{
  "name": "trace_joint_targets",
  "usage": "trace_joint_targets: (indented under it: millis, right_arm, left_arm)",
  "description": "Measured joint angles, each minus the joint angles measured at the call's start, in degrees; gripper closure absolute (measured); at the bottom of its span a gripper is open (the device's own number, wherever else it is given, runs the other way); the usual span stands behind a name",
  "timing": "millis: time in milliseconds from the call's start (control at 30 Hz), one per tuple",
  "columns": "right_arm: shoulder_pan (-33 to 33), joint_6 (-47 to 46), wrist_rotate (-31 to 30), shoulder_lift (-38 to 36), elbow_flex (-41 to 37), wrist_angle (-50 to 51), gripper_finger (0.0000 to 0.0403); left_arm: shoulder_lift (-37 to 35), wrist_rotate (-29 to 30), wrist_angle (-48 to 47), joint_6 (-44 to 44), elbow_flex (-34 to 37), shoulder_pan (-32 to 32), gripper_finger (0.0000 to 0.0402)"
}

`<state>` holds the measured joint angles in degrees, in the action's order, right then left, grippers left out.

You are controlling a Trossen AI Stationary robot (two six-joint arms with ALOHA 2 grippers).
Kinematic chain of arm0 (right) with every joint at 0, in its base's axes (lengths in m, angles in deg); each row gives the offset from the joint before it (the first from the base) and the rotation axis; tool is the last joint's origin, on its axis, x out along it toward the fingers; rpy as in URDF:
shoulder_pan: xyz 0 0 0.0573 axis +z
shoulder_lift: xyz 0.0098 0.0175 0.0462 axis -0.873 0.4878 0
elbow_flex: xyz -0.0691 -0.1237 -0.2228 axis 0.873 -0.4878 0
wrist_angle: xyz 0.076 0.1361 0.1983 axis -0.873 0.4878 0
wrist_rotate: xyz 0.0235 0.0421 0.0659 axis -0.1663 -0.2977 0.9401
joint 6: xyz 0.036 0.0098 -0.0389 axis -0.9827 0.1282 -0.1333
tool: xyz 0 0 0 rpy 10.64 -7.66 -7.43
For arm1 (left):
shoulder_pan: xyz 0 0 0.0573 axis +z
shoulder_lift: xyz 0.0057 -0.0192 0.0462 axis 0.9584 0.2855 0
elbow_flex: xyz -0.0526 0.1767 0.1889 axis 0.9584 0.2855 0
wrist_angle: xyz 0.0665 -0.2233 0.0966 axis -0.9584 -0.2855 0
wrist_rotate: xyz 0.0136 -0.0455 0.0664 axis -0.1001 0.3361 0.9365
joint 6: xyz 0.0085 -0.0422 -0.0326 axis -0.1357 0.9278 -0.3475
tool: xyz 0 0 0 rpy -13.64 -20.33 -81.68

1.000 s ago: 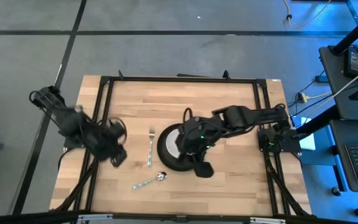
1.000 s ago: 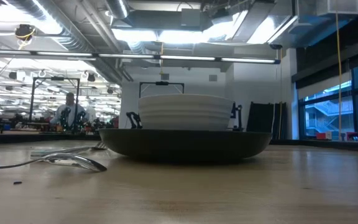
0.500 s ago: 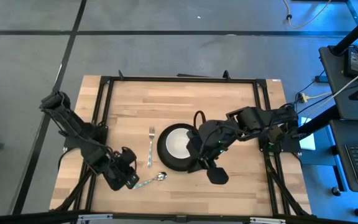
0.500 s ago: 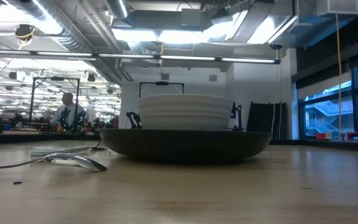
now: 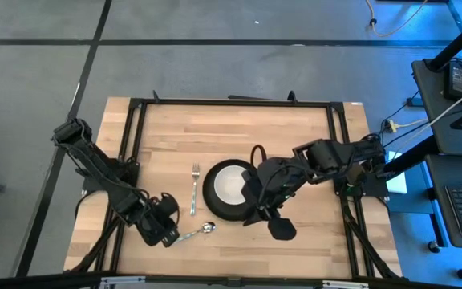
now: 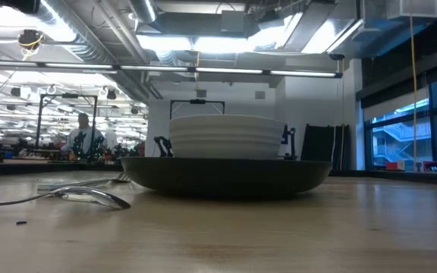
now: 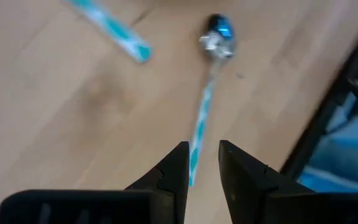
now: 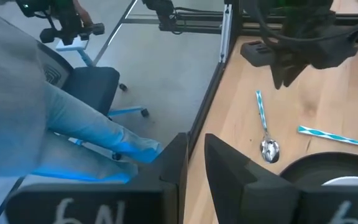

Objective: Set table place
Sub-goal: Put the blue spoon on the white bowl

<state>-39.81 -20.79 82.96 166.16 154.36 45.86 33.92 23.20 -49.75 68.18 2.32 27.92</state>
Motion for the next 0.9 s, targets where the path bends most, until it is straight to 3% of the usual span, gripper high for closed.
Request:
trace_joint_targets:
  millis: [167,333,500,667,900]
  right_arm:
    - [-0.04,-0.28,0.02,0.00,0.00,0.08,0.0345]
    - [-0.04,-0.34,0.03,0.00,0.00,0.08,0.0345]
    - [-0.21,-0.24,0.04,0.00,0.00,0.08,0.0345]
    - [-0.57,-0.15,0.20,0.00,0.00,0.10,0.0345]
    - [-1.44,-0.08,0.17,0.00,0.00,0.08,0.0345]
  left_arm:
    - [0.04,-1.78,2.79,-10.16,0.00,0.00,0.0319]
    - [2.90,-2.06,4.28,-9.99,0.00,0.00,0.0319]
    - [9.36,-6.04,12.20,-13.09,-0.02,0.00,0.0319]
    - [11.58,-5.66,11.47,-11.51,-0.13,1.40,0.0325]
    - [12.93,-5.58,11.62,-16.21,-0.21,2.77,0.0327]
